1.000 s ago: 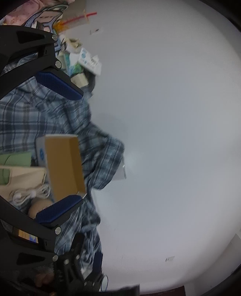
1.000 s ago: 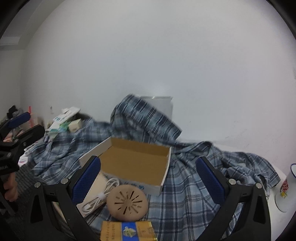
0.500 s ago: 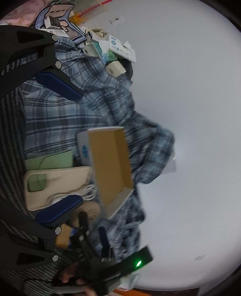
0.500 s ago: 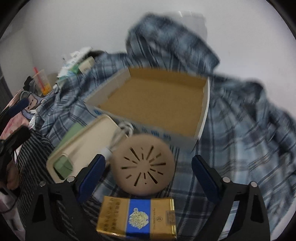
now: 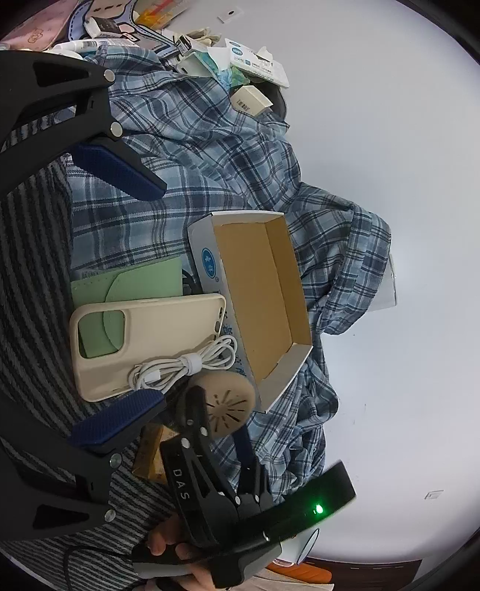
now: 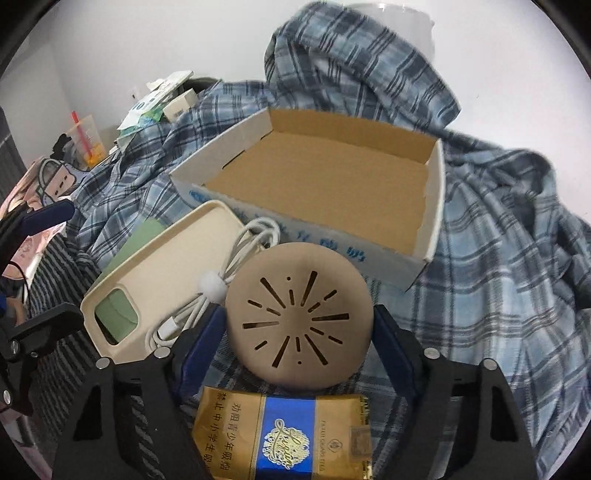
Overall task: Organize soft objects
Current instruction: 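Grasp the white coiled cable with the left tool while the right tool grasps the beige disc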
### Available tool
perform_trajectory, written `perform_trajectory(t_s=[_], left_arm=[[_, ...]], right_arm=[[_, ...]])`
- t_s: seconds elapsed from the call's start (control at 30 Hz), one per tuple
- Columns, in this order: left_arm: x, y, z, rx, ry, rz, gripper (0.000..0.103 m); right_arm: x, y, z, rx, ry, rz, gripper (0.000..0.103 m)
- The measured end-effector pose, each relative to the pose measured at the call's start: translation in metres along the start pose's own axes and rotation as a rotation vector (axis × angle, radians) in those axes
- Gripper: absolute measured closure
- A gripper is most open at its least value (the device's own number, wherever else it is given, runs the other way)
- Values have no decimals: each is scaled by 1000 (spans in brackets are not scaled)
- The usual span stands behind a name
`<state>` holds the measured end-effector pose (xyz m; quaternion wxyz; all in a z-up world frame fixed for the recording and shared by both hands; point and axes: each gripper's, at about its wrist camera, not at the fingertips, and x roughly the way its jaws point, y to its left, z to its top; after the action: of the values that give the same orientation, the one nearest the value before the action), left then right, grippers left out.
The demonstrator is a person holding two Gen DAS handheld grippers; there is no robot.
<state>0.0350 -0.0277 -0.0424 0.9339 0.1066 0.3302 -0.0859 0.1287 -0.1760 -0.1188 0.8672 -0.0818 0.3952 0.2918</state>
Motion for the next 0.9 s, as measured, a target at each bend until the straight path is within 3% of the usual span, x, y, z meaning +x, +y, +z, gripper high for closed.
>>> perform_trajectory(t_s=[0.07, 0.13, 0.23, 0.27, 0.33, 0.5, 0.63, 0.73, 0.9], left_arm=[[0, 0, 2, 0, 5, -13, 0], [4, 1, 7, -3, 27, -64, 1], [14, 3, 15, -13, 61, -90, 9], [16, 2, 16, -11, 62, -88, 9], [17, 3, 19, -10, 58, -76, 9], [20, 9, 23, -32, 56, -73, 9], [21, 14, 21, -43, 56, -69, 9], [21, 16, 19, -39, 57, -66, 9], [22, 16, 17, -29, 71, -79, 9]], right_arm=[[-8, -1, -1, -2, -37, -21, 71], [-19, -6, -1, 14, -82, -55, 71], [-34, -19, 0, 62, -135, -23, 67], [-34, -22, 0, 56, -126, -22, 44], [-28, -22, 0, 45, -81, 7, 13], [-25, -8, -2, -5, -107, 10, 12], [-9, 4, -2, -56, -38, 29, 12], [3, 10, -2, -82, 8, -4, 28], [3, -3, -1, -26, -2, 22, 27]])
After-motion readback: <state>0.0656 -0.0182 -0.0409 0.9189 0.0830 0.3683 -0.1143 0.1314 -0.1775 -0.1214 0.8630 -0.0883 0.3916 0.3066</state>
